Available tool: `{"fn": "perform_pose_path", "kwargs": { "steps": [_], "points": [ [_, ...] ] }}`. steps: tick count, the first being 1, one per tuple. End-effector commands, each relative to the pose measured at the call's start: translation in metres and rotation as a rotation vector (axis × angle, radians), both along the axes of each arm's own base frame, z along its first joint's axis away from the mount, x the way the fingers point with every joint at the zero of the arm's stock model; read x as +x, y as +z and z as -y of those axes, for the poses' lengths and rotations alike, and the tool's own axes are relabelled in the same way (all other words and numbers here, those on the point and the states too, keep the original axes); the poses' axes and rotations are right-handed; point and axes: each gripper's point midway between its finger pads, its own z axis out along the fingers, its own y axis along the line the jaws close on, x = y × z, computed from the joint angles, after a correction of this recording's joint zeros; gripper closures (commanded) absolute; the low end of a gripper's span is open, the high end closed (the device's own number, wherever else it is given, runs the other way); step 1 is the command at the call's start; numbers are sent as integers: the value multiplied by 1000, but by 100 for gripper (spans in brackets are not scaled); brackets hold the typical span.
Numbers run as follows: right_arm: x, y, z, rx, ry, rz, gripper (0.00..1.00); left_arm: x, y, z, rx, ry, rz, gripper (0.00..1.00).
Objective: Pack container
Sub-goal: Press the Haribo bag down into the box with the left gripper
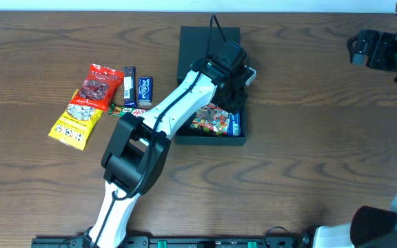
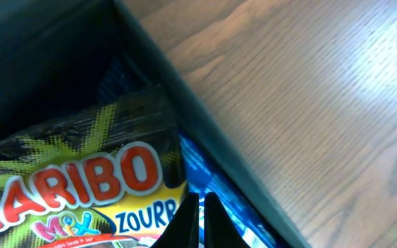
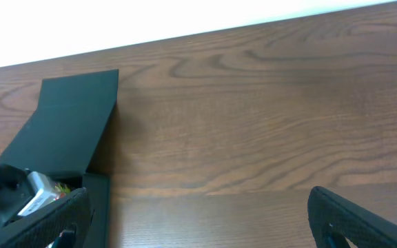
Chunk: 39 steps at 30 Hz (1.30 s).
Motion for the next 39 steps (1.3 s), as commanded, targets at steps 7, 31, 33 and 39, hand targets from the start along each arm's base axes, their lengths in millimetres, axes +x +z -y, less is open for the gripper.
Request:
{"fn": "perform_pose_path", "kwargs": {
  "steps": [7,31,33,39],
  "points": [
    [1,-4,2,8,0,-8,1,-1,-26,-10,32,26,-58,94],
    [1,-5,2,8,0,-9,1,14,-60,-70,324,267,22,94],
    [1,-5,2,8,0,-9,1,15,-61,-75,346,311,26,94],
    [1,-4,2,7,-1,-8,1,18,-59,-87,393,404,40,94]
  ]
}}
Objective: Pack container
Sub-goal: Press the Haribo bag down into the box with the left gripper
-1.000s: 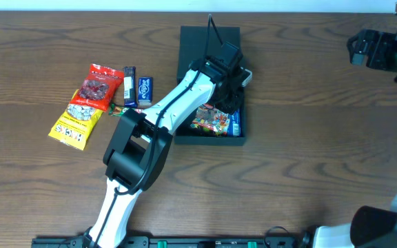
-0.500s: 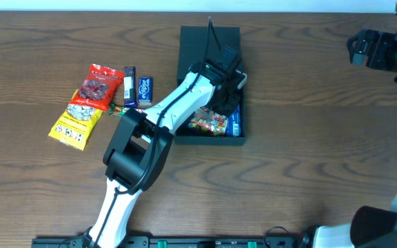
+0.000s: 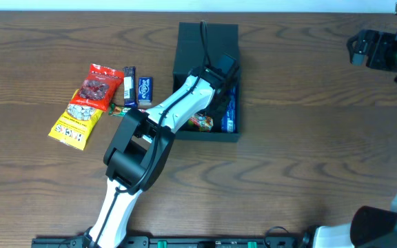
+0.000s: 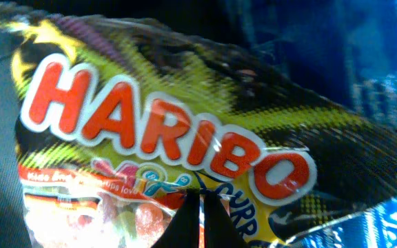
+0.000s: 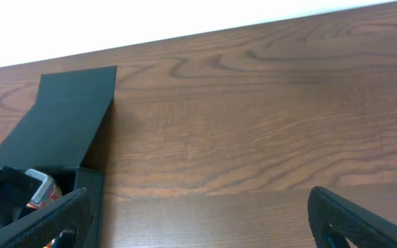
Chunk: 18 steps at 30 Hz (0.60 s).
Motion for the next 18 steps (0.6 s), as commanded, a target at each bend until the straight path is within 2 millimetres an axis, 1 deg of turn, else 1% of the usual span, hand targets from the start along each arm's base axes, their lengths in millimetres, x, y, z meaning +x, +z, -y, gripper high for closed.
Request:
{"fn": "perform_pose_path", "kwargs": {
  "steps": [1,4,5,6,7,9,11,15,18],
  "points": [
    [1,-5,2,7,-1,-9,1,7,-4,-15,61,71,28,94],
    [1,-4,2,7,-1,-8,1,15,13,-10,37,73,66,94],
    [1,-4,2,7,-1,-7,1,21,24,-7,20,74,93,95],
    [1,-4,2,6,-1,-5,1,27,41,-4,-2,77,131,94],
    [1,-4,2,6,-1,-5,0,31,50,-4,-5,82,160,94],
    [1,-4,2,6,-1,-6,1,39,61,-8,10,98,215,94],
    [1,-4,2,6,-1,-6,1,46,63,-11,7,110,235,94],
    [1,-4,2,6,-1,-6,1,56,49,-20,-7,181,223,94],
    [1,-4,2,6,-1,-6,1,62,35,-20,-36,190,199,94]
  ]
}}
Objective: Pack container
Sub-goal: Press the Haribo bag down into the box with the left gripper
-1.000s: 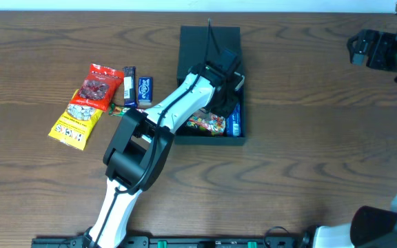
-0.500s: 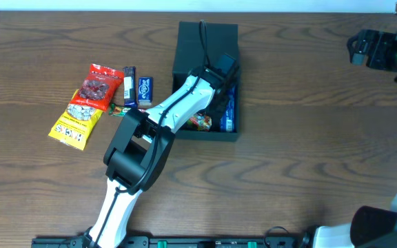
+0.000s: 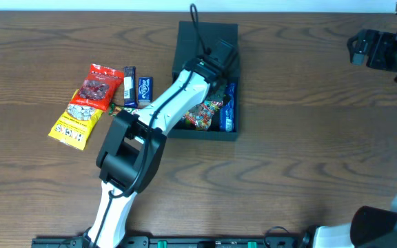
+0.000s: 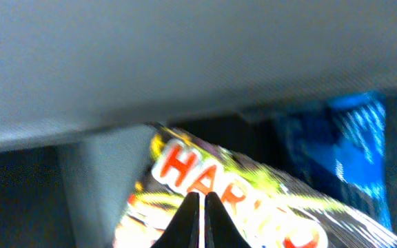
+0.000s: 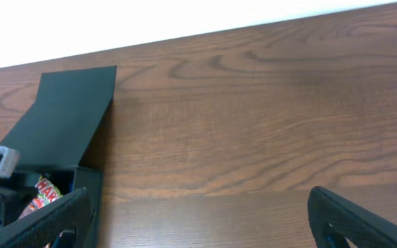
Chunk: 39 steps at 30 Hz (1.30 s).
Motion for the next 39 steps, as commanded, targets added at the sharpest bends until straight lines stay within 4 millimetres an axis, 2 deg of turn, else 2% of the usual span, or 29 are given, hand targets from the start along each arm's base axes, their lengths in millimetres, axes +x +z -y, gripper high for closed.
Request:
{"fn": "perform_pose_path", "kwargs": {
  "steps": [1,5,8,20,25,30,35,39],
  "points": [
    [1,-4,2,7,-1,-8,1,10,-10,-3,-43,33,-19,94],
    [1,-5,2,7,-1,-9,1,4,-30,4,-94,3,-93,94],
    [1,-5,2,8,-1,-10,1,1,-34,3,-82,-18,-106,94],
    [1,-5,2,7,-1,-9,1,0,-23,2,-80,-45,-97,94],
    [0,-5,2,8,-1,-11,1,-10,-23,19,-174,-80,-154,94],
    [0,-5,2,8,-1,-12,1,-8,-35,2,-78,-72,-143,94],
    [0,-5,2,8,-1,-12,1,-16,-54,-7,-44,-60,-190,94],
    [0,-6,2,9,-1,-15,1,-15,-59,-27,59,-12,-181,94]
  ]
}}
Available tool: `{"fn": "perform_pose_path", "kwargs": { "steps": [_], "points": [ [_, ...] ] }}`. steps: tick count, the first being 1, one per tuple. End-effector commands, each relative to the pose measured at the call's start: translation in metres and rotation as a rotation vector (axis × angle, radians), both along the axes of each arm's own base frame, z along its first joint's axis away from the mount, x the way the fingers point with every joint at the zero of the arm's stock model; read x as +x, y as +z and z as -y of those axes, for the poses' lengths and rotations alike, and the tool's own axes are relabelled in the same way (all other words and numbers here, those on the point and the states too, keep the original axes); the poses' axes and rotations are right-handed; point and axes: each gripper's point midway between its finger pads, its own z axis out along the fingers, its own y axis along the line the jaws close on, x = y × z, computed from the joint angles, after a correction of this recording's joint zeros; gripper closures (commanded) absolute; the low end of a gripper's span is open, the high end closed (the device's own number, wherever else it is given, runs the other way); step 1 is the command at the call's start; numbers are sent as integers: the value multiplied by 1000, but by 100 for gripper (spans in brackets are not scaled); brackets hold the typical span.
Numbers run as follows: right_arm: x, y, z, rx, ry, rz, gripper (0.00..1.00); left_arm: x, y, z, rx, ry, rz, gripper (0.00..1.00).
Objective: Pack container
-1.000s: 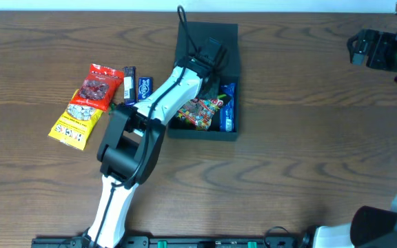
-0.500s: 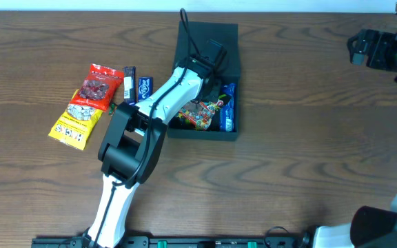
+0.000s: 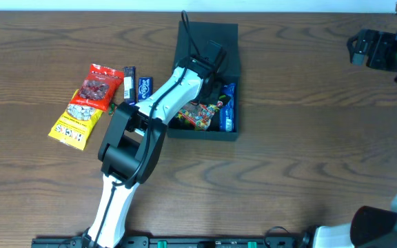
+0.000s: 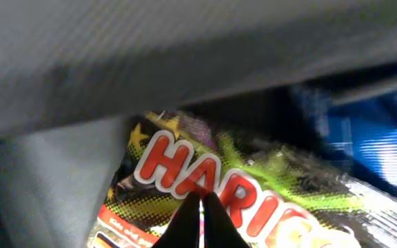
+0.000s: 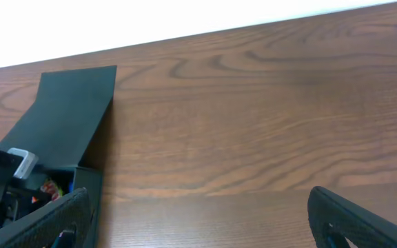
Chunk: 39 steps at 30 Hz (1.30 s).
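The black box (image 3: 202,133) stands open at mid-table, its lid (image 3: 209,34) leaning back. Inside lie a Haribo bag (image 3: 197,114) and a blue packet (image 3: 228,114). My left gripper (image 3: 211,69) reaches into the back of the box. In the left wrist view the left gripper (image 4: 200,207) is shut, its tips right over the Haribo bag (image 4: 267,200), with nothing between them. The blue packet (image 4: 381,148) lies to its right. My right gripper (image 5: 198,220) hangs open at the far right, away from the box.
Left of the box lie loose snacks: a red bag (image 3: 101,85), a yellow bag (image 3: 76,122), a dark bar (image 3: 129,85), a blue bar (image 3: 144,89) and a small green packet (image 3: 120,108). The right arm (image 3: 381,49) stays at the table's back right corner.
My left gripper, still shut, has shifted a little to the left at the back of the box. The Haribo bag lies slightly further left. The right arm has not moved.
First my shut left gripper was at the box's right wall, over the Haribo bag's corner. Then the box stood a little further left and the gripper was low over the bag's middle. After that it was near the back wall, where it still is.
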Motion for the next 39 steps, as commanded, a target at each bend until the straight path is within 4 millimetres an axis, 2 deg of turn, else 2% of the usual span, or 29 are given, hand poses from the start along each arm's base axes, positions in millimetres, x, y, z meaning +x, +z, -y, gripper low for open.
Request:
{"fn": "perform_pose_path", "kwargs": {
  "steps": [1,9,14,16,20,22,24,25,27,29,32,35,39],
  "points": [
    [0,-5,2,9,-1,-14,1,0,-21,-30,145,51,-10,94],
    [0,-5,2,9,-1,-14,1,-6,-18,-70,316,251,7,94],
    [0,-5,2,9,-1,-14,1,-4,-12,-70,308,262,20,94],
    [0,-5,2,9,-1,-14,1,2,3,-65,285,266,50,94],
    [0,-5,2,9,-1,-14,1,17,45,-49,179,261,129,94],
    [0,-5,2,9,-1,-13,1,20,61,-26,70,164,138,94],
    [0,-5,2,9,-1,-14,1,17,68,-1,-50,53,118,82],
    [0,-5,2,9,-1,-14,1,14,69,10,-99,12,101,77],
    [0,-6,2,9,-1,-14,1,10,65,18,-128,-43,80,70],
    [0,-5,2,9,-1,-14,1,7,61,22,-136,-102,70,60],
    [0,-5,2,9,-1,-14,1,2,60,27,-153,-172,60,52],
    [0,-5,2,9,-1,-14,1,-4,59,34,-180,-254,50,51],
    [0,-5,2,9,-1,-14,1,-7,53,33,-164,-308,55,51]
  ]
}}
